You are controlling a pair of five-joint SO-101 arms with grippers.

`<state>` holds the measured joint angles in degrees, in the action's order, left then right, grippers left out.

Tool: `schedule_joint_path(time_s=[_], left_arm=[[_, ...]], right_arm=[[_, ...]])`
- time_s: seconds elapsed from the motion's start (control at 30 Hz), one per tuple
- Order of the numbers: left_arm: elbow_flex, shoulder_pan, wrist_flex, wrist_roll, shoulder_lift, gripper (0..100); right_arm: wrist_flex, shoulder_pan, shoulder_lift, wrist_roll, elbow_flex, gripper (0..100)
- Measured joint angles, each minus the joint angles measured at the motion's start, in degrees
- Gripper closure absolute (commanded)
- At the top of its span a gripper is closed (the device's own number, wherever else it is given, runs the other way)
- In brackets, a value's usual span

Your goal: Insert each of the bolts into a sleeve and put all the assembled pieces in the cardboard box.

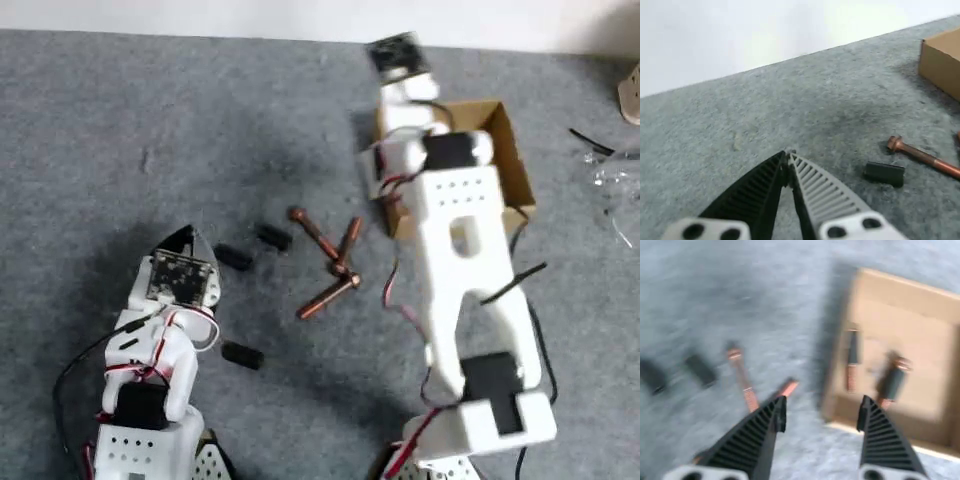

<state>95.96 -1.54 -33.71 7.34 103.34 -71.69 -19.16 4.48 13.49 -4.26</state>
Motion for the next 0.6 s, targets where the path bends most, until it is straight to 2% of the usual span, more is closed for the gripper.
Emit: schedule_joint_path(time_s=[0.27, 0.6], left_arm=[[0.0, -1.58, 0.35, -0.7, 0.0, 99], [0.0, -2.46, 0.35, -0.7, 0.0, 99]], right_arm=[[1.67, -13.1, 7.3, 0.0, 14.33, 79.6], [17.14, -18.29, 7.56, 1.14, 27.6, 79.6]])
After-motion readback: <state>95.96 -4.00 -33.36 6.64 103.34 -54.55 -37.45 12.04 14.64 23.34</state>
